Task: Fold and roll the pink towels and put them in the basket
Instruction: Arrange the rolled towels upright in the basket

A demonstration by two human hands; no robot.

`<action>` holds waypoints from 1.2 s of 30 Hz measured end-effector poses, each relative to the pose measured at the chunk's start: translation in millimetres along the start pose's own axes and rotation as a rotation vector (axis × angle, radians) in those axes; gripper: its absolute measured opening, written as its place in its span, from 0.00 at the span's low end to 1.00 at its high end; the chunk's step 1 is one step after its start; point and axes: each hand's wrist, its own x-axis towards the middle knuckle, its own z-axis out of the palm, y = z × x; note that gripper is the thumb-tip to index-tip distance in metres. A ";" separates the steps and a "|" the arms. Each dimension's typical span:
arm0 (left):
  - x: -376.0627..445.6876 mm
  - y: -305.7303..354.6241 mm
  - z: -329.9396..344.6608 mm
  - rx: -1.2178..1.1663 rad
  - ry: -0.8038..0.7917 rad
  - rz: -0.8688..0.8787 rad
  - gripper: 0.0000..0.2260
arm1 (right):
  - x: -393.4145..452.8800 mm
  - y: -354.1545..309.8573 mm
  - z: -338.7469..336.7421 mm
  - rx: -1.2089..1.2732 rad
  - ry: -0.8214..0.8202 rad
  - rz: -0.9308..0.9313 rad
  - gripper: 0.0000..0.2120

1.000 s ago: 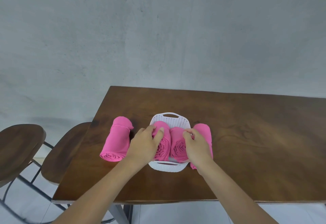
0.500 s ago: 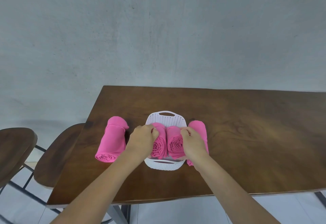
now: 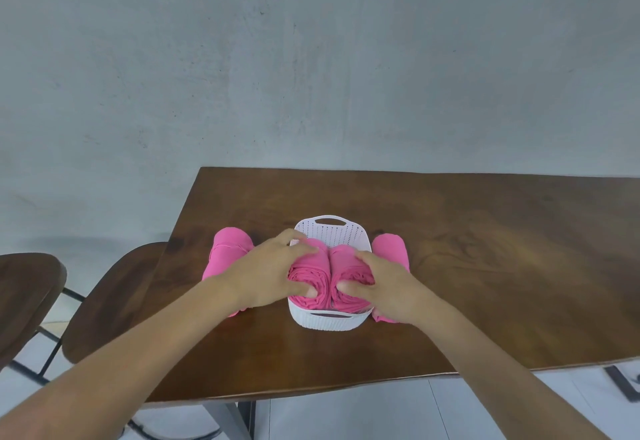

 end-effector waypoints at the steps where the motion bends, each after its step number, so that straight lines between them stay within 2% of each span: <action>1: -0.8 -1.5 -0.5 -0.003 -0.014 0.031 0.34 | -2.2 -0.2 -1.1 -0.067 0.005 -0.008 0.35; 6: 2.4 -4.2 1.5 0.051 0.024 0.132 0.31 | -1.3 -3.6 0.9 -0.579 0.151 -0.096 0.27; 9: 6.3 -1.1 5.0 0.178 0.038 0.188 0.30 | 6.6 -4.8 5.4 -0.590 0.127 -0.171 0.25; 13: 11.8 0.0 15.2 0.350 -0.028 0.202 0.29 | 12.6 1.0 18.3 -0.662 0.128 -0.234 0.25; 19: 17.0 -1.9 4.7 0.223 -0.137 0.169 0.24 | 19.5 7.8 24.5 -0.722 0.080 -0.252 0.26; 23: 26.6 -4.1 -4.5 0.173 -0.163 0.168 0.21 | 29.7 4.0 -8.8 -0.448 -0.112 -0.189 0.23; 25: 33.7 -1.5 -12.7 0.174 -0.200 0.176 0.23 | 35.8 0.1 -29.8 -0.428 -0.131 -0.192 0.22; 28: 48.1 1.4 -23.3 0.149 -0.270 0.154 0.21 | 47.2 -3.0 -40.4 -0.448 -0.143 -0.181 0.28; 32: 60.2 5.4 -24.6 0.227 -0.379 0.097 0.28 | 59.7 -6.6 -34.0 -0.520 -0.279 -0.140 0.39; 36: 68.7 2.4 -14.2 0.282 -0.385 0.060 0.34 | 63.2 -6.2 -29.7 -0.589 -0.281 -0.106 0.39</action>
